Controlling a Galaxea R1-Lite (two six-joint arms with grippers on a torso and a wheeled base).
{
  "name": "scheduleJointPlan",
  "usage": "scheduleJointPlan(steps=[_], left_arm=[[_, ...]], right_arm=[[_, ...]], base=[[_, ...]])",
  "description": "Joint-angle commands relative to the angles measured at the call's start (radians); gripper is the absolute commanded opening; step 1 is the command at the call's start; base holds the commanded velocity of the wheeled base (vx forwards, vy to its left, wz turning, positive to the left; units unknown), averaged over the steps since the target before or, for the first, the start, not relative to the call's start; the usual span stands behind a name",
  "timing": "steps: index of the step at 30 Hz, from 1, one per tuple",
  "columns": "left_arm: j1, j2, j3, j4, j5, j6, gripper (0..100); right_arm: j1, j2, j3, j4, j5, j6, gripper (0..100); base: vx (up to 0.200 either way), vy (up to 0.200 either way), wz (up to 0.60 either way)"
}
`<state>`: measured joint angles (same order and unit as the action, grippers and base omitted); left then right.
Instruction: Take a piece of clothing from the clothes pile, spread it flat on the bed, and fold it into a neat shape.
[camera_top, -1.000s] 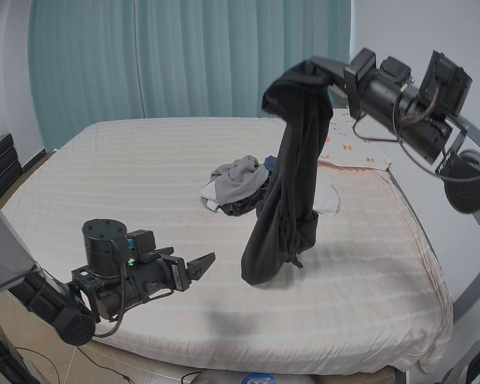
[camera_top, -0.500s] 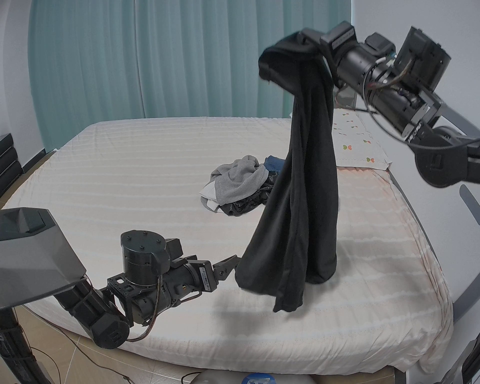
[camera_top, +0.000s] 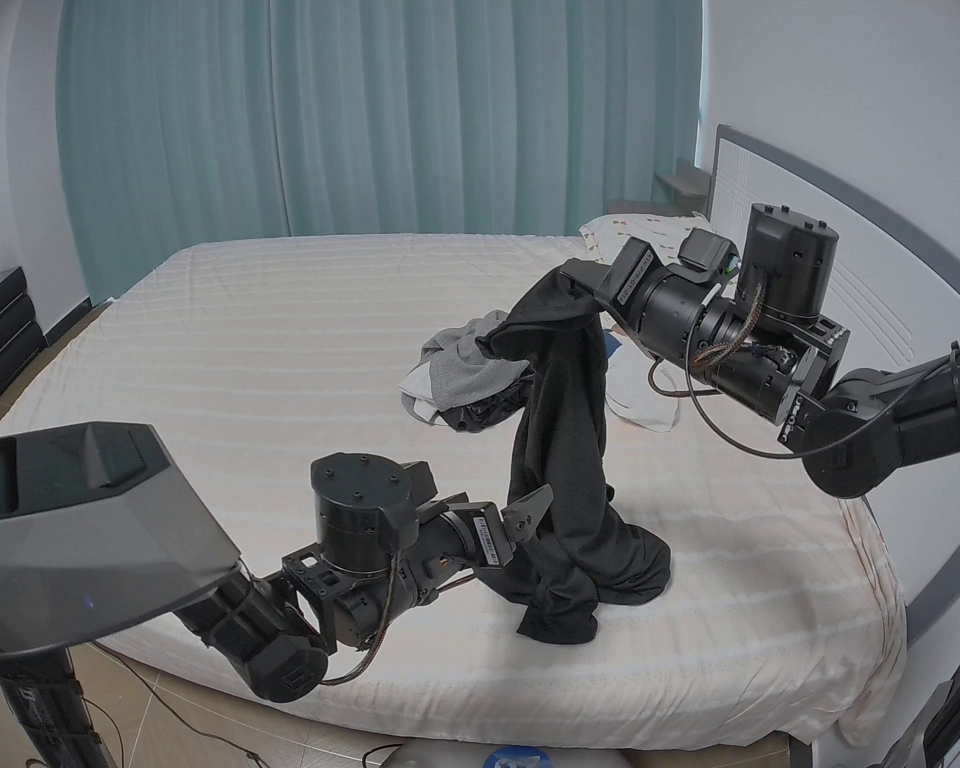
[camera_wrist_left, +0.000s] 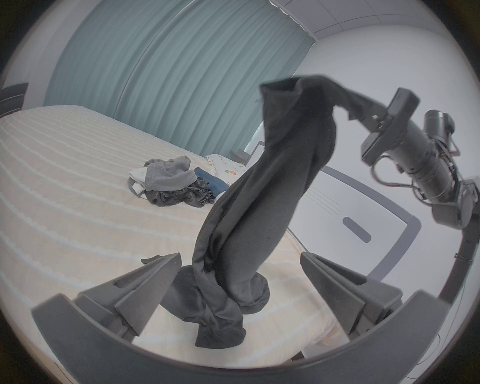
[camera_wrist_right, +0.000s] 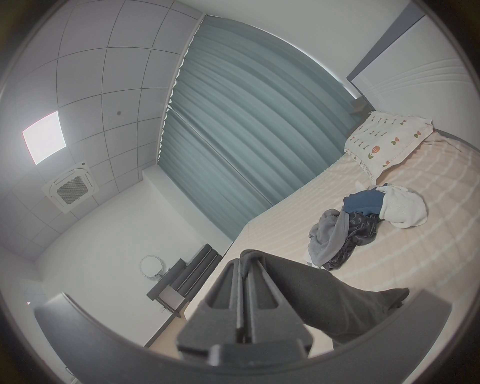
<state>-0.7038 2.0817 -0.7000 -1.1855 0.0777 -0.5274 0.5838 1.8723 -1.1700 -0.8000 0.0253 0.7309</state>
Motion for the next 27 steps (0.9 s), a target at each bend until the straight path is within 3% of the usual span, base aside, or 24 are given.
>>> scheduleJointPlan(steps=[1, 11, 27], left_arm=[[-0.003, 0.083, -0.052, 0.0, 0.017, 0.0, 100], [-0.002, 0.213, -0.147, 0.0, 0.019, 0.004, 100], [-0.009, 0.319, -0.282, -0.002, 0.021, -0.003, 100]], right_arm=[[0.01, -0.05, 0.003, -0.001, -0.001, -0.005, 0], [0.011, -0.156, -0.045, 0.004, 0.007, -0.007, 0], [0.03, -0.133, -0.04, -0.001, 0.007, -0.001, 0]], base=[[0.0, 0.0, 0.0], [0.0, 0.0, 0.0], [0.0, 0.0, 0.0]])
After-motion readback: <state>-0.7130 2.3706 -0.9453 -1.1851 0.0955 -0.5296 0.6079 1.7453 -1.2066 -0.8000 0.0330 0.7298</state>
